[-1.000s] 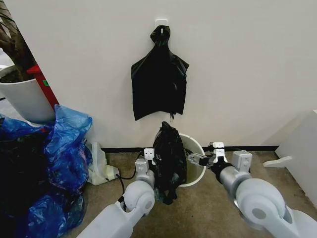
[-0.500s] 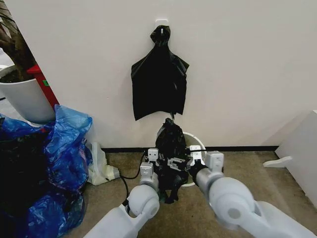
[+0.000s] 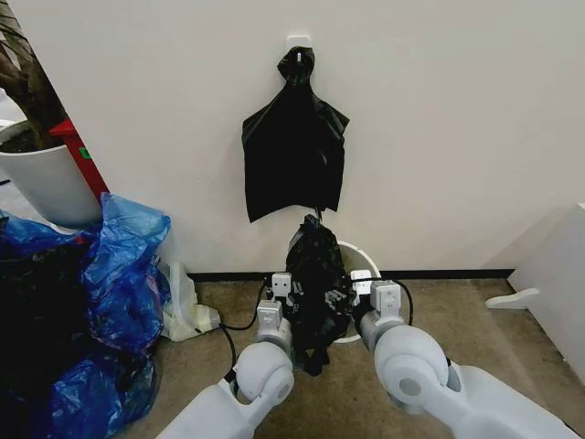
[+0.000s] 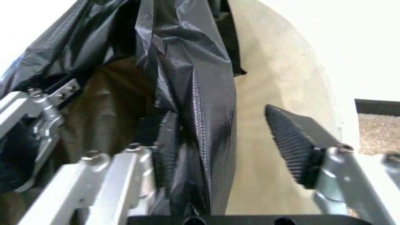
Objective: Place the garbage bag over the trash bin.
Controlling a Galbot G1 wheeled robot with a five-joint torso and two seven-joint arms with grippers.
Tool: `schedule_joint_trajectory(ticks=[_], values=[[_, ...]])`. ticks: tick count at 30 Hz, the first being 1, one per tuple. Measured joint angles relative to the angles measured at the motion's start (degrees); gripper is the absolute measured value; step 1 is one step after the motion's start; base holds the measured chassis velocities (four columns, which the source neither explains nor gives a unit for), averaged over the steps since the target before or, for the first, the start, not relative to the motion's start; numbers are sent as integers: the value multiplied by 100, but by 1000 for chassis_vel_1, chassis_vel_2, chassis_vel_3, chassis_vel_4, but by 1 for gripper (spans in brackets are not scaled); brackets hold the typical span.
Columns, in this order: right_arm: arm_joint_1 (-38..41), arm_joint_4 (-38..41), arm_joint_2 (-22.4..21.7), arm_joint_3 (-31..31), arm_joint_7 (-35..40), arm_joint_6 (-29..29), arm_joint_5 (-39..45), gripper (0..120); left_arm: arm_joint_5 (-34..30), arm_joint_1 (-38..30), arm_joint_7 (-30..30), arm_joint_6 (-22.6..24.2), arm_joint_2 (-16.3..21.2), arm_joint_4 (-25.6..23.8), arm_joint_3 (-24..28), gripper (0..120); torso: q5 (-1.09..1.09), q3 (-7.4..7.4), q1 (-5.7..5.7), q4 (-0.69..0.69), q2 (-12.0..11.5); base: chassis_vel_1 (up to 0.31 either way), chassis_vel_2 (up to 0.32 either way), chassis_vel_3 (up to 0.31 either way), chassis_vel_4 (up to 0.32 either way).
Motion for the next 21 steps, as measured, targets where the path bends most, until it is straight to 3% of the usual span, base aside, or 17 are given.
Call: schedule_joint_trajectory(ticks=[13,21], values=[[-275,-22,-93,286,-142,116,-92,3,54,109,52,-17,-37,-38,-40,4,1,0,0,0,1,0,0,0,0],[-646,282,-439,773,-318,143,-206,0,97,222,264,-182,29,-86,-215,4,0,0,0,-1,1,0,0,0,0]])
